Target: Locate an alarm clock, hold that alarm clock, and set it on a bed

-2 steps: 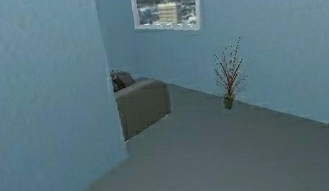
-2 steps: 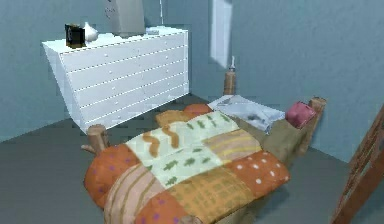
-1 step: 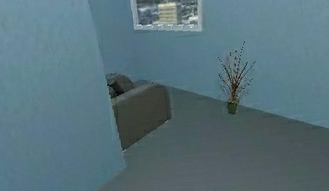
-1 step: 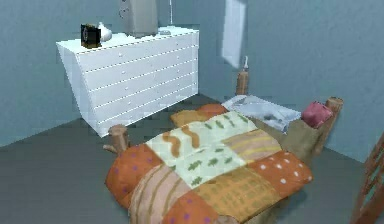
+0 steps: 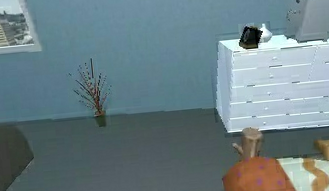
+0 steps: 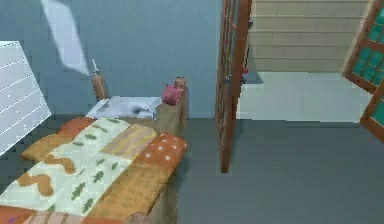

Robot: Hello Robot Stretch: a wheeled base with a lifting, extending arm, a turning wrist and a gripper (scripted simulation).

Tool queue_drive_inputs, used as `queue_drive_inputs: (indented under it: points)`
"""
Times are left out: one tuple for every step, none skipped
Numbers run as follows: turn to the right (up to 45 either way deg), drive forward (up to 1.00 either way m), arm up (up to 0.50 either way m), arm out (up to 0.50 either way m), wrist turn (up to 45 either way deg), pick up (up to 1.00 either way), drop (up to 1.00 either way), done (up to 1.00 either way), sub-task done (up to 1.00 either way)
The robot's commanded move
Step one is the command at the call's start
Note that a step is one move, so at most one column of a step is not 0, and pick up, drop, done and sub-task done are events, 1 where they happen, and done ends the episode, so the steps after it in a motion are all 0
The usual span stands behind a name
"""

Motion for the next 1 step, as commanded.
queue_drive_inputs:
  points:
    - [0.0, 1.0, 0.0, 0.0, 0.0, 0.0, 0.0, 0.0, 0.0]
